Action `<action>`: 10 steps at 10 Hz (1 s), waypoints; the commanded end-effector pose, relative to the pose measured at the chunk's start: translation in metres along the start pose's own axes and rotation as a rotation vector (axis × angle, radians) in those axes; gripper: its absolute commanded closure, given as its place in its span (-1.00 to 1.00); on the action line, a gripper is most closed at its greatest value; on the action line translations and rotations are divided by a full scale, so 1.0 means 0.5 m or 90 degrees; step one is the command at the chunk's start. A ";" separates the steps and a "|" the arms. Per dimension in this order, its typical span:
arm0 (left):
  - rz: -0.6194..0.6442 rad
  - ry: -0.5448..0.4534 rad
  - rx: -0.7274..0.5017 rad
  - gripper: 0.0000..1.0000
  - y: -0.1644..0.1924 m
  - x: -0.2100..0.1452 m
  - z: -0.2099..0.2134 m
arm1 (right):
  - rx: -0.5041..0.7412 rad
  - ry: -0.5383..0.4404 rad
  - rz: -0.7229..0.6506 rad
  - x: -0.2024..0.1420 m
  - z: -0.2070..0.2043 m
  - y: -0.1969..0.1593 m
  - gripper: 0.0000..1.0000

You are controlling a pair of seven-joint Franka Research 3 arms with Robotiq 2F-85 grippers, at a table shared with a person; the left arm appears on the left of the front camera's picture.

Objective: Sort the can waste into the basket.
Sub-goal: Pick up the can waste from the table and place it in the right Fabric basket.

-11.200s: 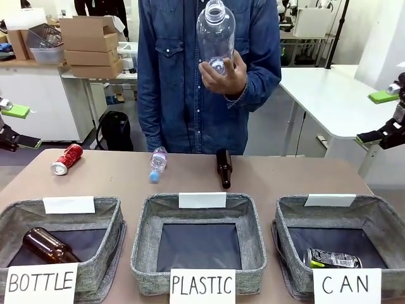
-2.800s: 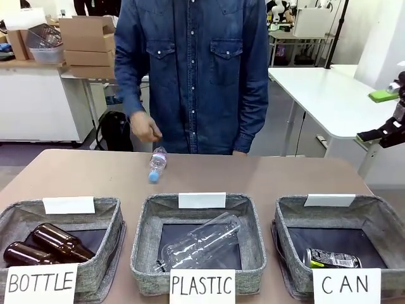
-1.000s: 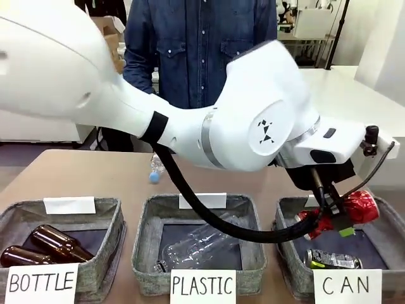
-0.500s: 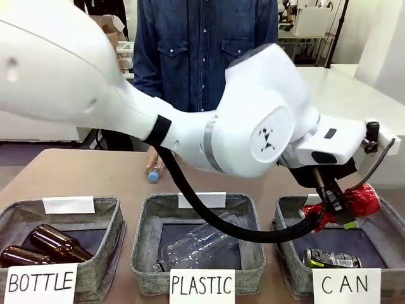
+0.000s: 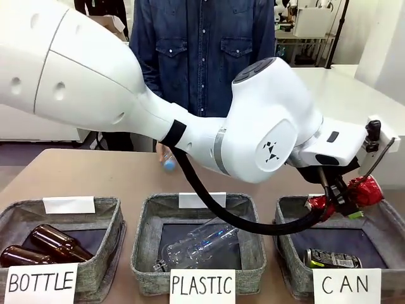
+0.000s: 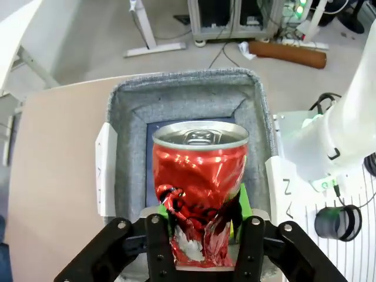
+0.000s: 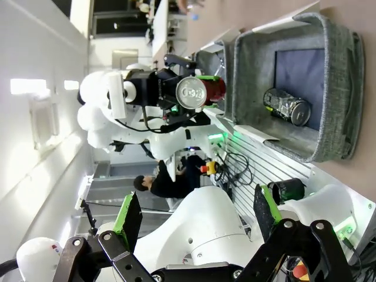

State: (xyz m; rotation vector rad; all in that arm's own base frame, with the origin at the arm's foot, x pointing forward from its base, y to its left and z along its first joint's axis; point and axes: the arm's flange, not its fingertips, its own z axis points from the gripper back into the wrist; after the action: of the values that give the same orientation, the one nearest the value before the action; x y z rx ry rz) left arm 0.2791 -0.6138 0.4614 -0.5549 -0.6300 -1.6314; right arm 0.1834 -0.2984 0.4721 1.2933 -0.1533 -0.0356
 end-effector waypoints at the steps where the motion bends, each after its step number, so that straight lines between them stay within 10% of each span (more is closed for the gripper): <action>1: 0.011 -0.011 0.007 -1.00 -0.006 0.009 0.012 | -0.001 -0.004 -0.011 0.003 0.001 0.008 -1.00; 5: 0.015 -0.020 0.005 -1.00 -0.010 0.008 0.036 | -0.001 -0.004 -0.011 0.003 0.001 0.008 -1.00; 6: 0.028 0.021 -0.015 -0.66 -0.028 0.006 0.067 | -0.001 -0.004 -0.011 0.003 0.001 0.008 -1.00; 10: -0.036 0.104 -0.050 -0.66 -0.153 -0.069 0.369 | 0.000 0.000 0.000 0.000 0.000 0.000 -1.00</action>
State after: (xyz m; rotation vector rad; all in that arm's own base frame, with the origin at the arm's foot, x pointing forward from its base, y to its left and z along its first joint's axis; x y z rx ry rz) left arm 0.2105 -0.5421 0.5384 -0.5231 -0.4301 -1.7335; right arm 0.1833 -0.2986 0.4717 1.2937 -0.1533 -0.0360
